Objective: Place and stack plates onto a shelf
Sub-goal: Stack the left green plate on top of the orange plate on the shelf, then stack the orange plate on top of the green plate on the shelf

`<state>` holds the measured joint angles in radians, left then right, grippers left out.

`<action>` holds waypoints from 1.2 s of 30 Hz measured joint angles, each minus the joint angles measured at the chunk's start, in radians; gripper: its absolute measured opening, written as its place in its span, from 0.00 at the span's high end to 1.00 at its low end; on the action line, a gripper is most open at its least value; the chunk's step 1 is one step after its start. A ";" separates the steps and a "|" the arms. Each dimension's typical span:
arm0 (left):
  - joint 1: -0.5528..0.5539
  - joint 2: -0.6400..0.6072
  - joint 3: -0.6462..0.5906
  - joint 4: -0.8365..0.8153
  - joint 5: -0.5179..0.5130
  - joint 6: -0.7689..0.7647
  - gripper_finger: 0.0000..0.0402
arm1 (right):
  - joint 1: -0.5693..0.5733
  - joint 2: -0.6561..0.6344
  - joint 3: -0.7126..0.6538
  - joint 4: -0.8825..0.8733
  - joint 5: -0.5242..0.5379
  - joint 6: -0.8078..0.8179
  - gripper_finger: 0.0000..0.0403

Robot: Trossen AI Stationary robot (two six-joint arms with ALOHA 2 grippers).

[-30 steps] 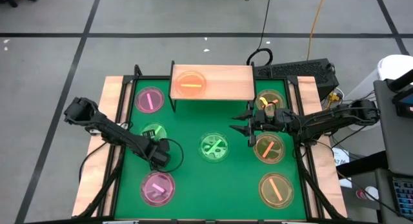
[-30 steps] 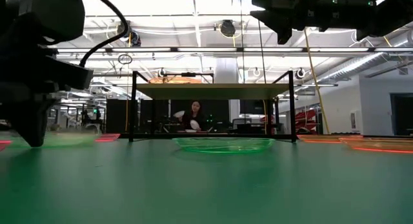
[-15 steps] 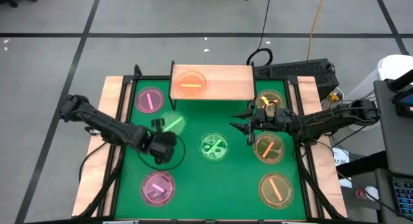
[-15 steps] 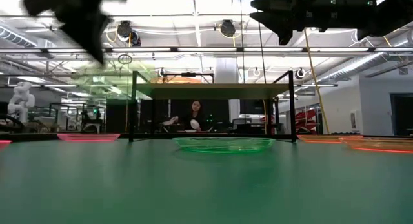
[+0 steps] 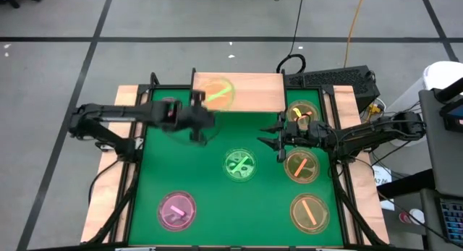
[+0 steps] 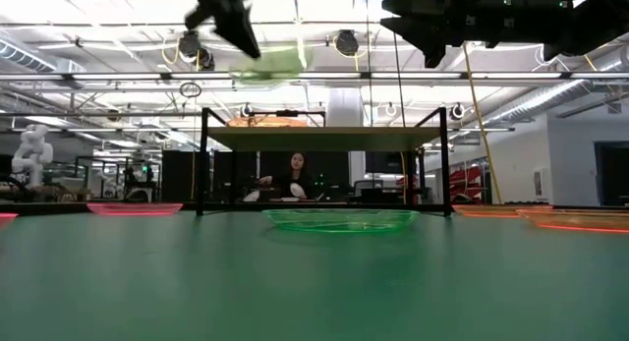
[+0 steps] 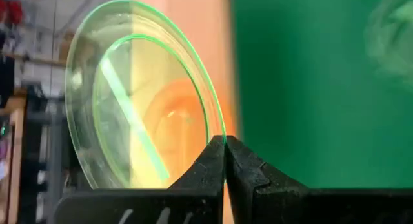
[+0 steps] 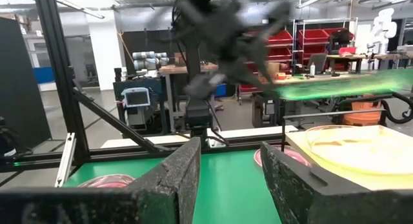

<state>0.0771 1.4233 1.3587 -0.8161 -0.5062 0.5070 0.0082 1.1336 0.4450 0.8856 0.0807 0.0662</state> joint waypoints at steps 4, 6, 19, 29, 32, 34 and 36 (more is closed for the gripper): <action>0.135 0.014 0.001 0.027 0.126 0.029 0.99 | 0.000 0.000 0.000 -0.003 -0.002 0.000 0.64; 0.178 0.021 -0.001 0.020 0.194 0.009 0.97 | 0.000 0.000 0.000 -0.008 -0.002 0.000 0.64; 0.224 0.082 0.001 0.025 0.222 0.034 0.88 | 0.000 0.000 0.000 -0.023 -0.002 -0.003 0.64; 0.221 0.072 0.001 0.070 0.218 -0.016 0.71 | 0.000 0.000 0.000 -0.026 -0.003 -0.003 0.64; 0.213 0.063 0.004 0.036 0.218 -0.019 0.71 | 0.000 0.000 0.000 -0.035 -0.003 -0.003 0.64; 0.203 0.049 0.006 0.024 0.217 -0.019 0.71 | 0.000 0.000 0.000 -0.039 -0.003 -0.003 0.64; 0.193 0.023 0.007 0.023 0.218 -0.035 0.71 | 0.000 0.000 0.000 -0.049 -0.003 -0.003 0.64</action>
<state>0.2701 1.4459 1.3659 -0.7929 -0.2887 0.4724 0.0085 1.1336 0.4454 0.8364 0.0776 0.0635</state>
